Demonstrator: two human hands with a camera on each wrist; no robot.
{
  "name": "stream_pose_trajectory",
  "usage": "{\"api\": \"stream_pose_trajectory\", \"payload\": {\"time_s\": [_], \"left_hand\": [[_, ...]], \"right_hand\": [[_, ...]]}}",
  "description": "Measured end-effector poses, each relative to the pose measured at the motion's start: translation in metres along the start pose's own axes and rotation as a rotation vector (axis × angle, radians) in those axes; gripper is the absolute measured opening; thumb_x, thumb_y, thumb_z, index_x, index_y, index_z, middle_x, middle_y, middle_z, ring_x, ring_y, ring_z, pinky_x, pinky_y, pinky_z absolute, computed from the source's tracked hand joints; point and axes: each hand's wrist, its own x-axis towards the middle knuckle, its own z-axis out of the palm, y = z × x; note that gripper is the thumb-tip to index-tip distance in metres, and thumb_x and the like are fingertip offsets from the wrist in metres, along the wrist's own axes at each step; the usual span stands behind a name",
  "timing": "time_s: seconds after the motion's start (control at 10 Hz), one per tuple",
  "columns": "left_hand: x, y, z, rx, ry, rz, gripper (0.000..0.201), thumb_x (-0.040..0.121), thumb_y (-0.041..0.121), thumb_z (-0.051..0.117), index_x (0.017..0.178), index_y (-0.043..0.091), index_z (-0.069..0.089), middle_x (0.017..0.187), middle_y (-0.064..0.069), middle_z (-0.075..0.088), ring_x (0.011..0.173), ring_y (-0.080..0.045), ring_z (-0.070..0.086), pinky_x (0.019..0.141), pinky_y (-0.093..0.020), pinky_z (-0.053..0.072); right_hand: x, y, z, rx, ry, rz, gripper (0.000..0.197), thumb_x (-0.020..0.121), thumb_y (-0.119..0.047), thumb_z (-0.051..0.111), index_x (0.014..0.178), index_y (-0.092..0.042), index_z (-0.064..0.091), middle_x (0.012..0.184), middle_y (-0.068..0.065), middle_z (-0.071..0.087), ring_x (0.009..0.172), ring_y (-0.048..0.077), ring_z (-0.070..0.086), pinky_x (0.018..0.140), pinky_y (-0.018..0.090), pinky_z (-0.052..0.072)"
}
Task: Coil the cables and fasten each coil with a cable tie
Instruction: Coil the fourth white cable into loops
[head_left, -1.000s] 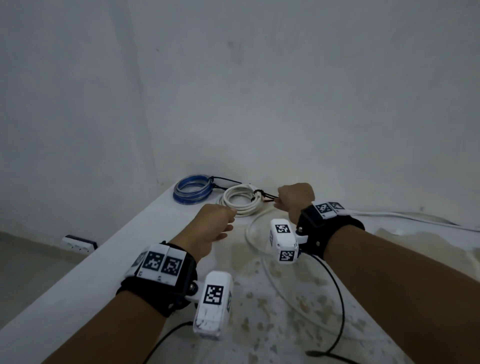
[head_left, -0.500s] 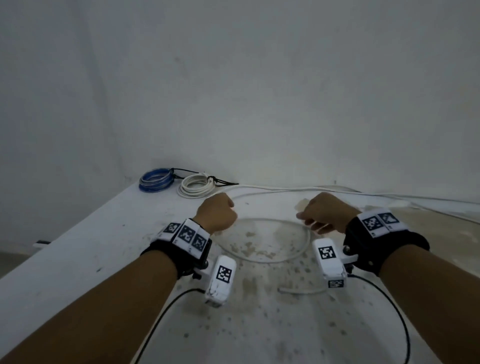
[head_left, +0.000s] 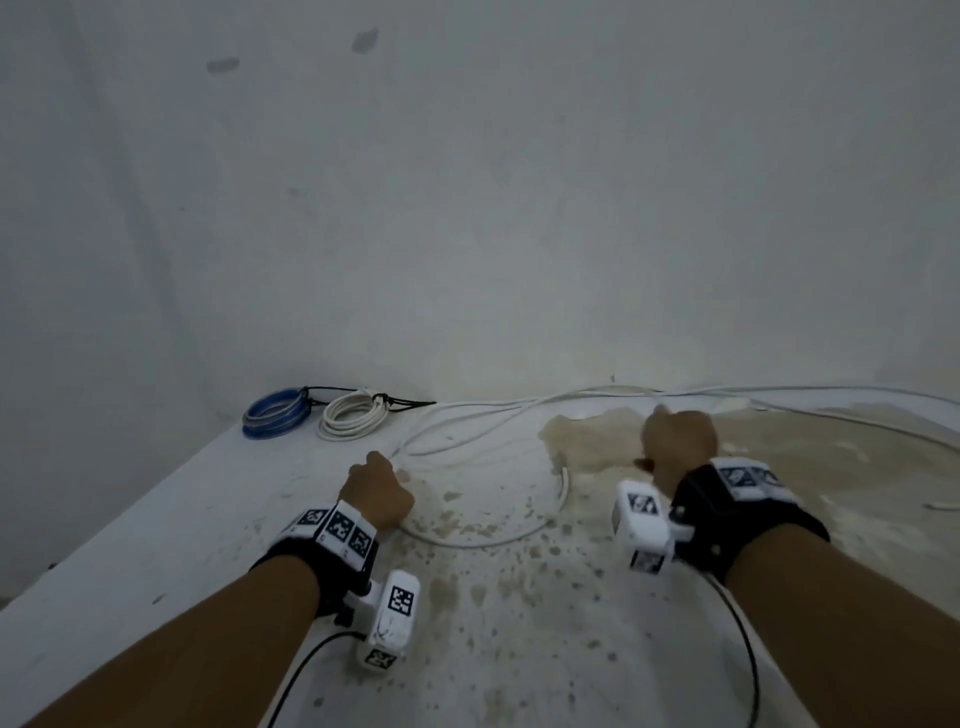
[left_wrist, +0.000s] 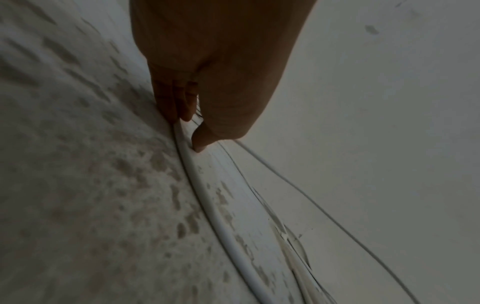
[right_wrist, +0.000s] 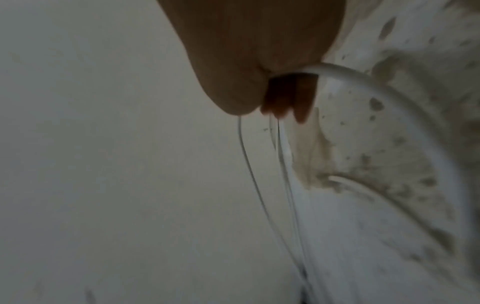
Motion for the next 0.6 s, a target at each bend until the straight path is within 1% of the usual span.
{"api": "stream_pose_trajectory", "payload": {"time_s": [0.1,0.2,0.3,0.4,0.5,0.6], "left_hand": [[-0.001,0.003,-0.002,0.079,-0.079,0.047,0.017,0.083,0.017,0.059,0.097,0.007,0.059,0.109,-0.014,0.063,0.104,-0.03,0.061,0.075,-0.026,0.045],[0.003,0.012,0.001,0.09,-0.096,0.076,0.028,0.083,0.016,0.055,0.058,0.01,0.045,0.069,-0.007,0.056,0.087,-0.032,0.066,0.057,-0.022,0.037],[-0.009,0.046,0.001,-0.161,-0.138,0.108,0.036,0.097,0.028,0.05,0.07,0.005,0.053,0.085,-0.014,0.067,0.087,-0.033,0.065,0.062,-0.024,0.043],[-0.032,0.089,-0.002,-0.815,-0.438,-0.051,0.032,0.1,0.038,0.05,0.109,0.008,0.049,0.11,-0.022,0.068,0.081,-0.028,0.064,0.069,-0.033,0.05],[-0.04,0.119,-0.006,-1.102,-0.651,-0.096,0.038,0.099,0.041,0.052,0.125,0.012,0.051,0.109,-0.022,0.068,0.082,-0.029,0.066,0.07,-0.034,0.054],[-0.035,0.139,-0.009,-1.353,-0.671,-0.163,0.038,0.101,0.041,0.046,0.116,0.008,0.055,0.104,-0.025,0.067,0.086,-0.032,0.065,0.075,-0.037,0.053]], "right_hand": [[-0.005,-0.028,-0.039,0.146,0.205,0.086,0.039,0.105,-0.026,0.031,0.067,-0.021,0.026,0.071,-0.001,0.032,0.057,0.011,0.032,0.05,0.02,0.03],[0.003,-0.036,-0.05,0.184,0.262,0.017,0.038,0.104,-0.022,0.034,0.066,-0.02,0.028,0.069,-0.001,0.033,0.056,0.01,0.031,0.049,0.022,0.028],[-0.006,-0.045,-0.043,0.302,0.071,-0.038,0.032,0.099,-0.014,0.044,0.068,-0.019,0.039,0.063,0.0,0.035,0.047,0.011,0.033,0.044,0.023,0.028],[-0.021,-0.048,-0.026,0.479,-0.288,-0.057,0.022,0.097,-0.011,0.054,0.076,-0.015,0.05,0.053,-0.001,0.032,0.036,0.009,0.021,0.038,0.015,0.016],[-0.031,-0.049,-0.018,0.435,-0.502,-0.072,0.017,0.099,-0.015,0.056,0.081,-0.012,0.057,0.053,-0.001,0.037,0.037,0.008,0.02,0.035,0.015,0.015],[-0.034,-0.052,-0.017,0.449,-0.568,-0.055,0.015,0.099,-0.017,0.056,0.087,-0.009,0.06,0.054,-0.001,0.04,0.037,0.007,0.021,0.034,0.016,0.017]]}}
